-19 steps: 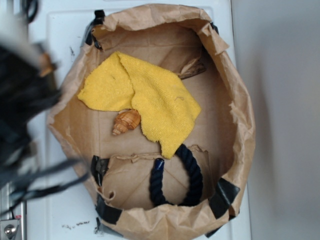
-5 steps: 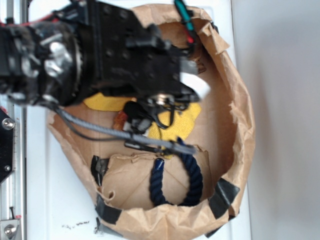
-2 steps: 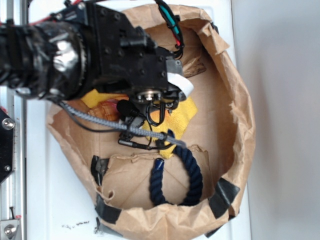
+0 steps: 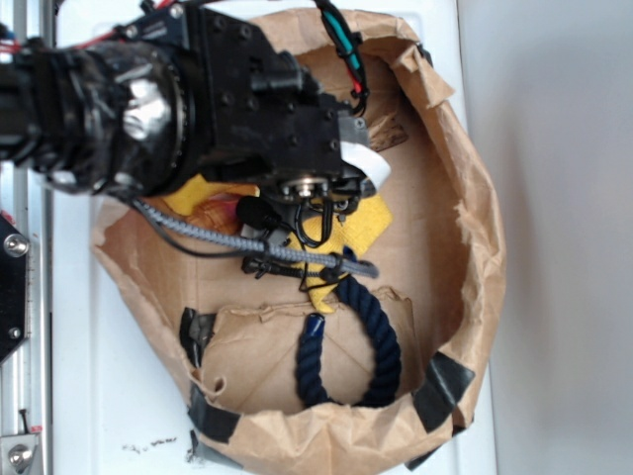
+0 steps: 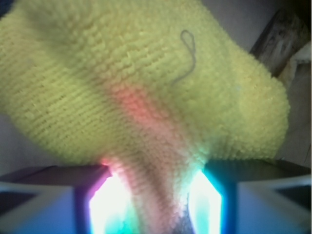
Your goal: Grab the yellow cloth.
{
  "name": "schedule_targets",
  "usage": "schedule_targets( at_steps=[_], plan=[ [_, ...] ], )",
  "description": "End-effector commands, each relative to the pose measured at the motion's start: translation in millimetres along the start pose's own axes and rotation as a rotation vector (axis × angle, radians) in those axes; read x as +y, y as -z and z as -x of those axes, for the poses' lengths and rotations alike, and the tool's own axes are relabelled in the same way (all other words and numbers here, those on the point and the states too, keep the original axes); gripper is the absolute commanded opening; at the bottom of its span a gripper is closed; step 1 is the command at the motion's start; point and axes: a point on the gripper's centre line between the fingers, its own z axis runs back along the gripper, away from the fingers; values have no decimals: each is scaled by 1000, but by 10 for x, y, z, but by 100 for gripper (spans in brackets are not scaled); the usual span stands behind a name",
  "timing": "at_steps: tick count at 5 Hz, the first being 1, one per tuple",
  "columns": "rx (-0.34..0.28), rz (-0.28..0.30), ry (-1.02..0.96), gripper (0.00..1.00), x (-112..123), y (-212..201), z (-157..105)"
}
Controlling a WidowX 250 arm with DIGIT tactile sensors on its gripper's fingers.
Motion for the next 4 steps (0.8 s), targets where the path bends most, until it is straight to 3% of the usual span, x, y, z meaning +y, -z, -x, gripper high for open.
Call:
schedule_targets(
  at_steps=[1, 2, 4],
  plan=[
    [-43, -7, -12, 0, 66, -128, -132],
    [-58, -1, -19, 0, 63, -237, -132],
    [-116, 29, -68, 0, 1, -891, 0]
  ],
)
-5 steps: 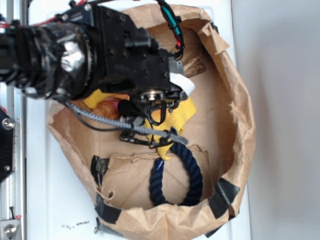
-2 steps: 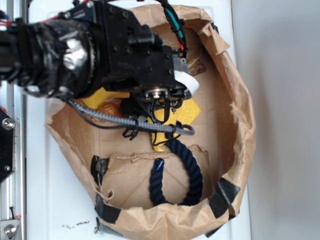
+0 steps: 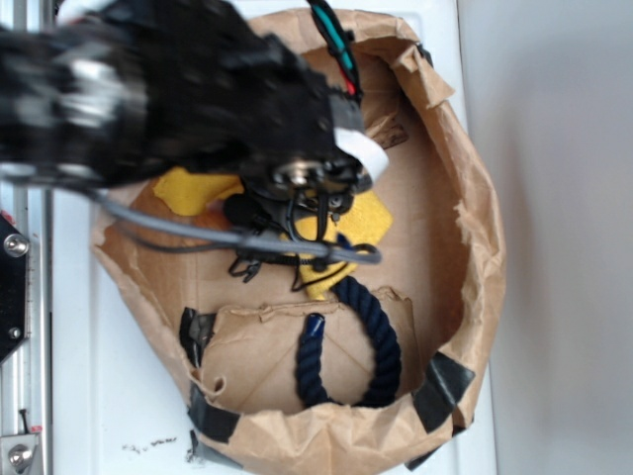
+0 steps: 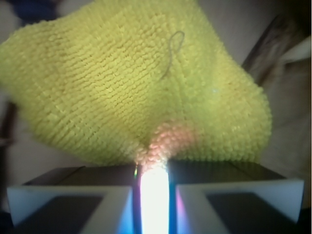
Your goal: Grab the yellow cloth.
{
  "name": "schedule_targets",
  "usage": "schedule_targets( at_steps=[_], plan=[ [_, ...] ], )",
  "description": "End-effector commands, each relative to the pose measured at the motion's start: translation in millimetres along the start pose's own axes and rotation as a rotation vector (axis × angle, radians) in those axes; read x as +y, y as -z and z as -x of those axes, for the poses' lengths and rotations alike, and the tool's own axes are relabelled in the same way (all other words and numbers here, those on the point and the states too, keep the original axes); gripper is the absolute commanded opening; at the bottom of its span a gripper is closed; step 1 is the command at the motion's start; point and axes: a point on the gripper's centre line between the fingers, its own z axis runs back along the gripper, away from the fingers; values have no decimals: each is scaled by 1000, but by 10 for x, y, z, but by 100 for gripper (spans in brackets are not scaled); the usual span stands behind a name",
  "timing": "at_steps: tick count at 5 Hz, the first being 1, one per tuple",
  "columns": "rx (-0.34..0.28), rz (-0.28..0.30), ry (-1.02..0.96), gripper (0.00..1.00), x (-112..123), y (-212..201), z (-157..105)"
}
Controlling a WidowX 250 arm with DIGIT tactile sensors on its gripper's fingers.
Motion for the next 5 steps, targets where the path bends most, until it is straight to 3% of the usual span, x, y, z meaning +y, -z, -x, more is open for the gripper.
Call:
schedule_targets(
  at_steps=[1, 2, 3, 5],
  plan=[
    [-10, 16, -105, 0, -5, -833, -41],
    [133, 37, -197, 0, -115, -1042, -181],
    [176, 6, -185, 0, -231, -1164, -189],
    [146, 6, -190, 0, -302, -1320, -100]
  ],
)
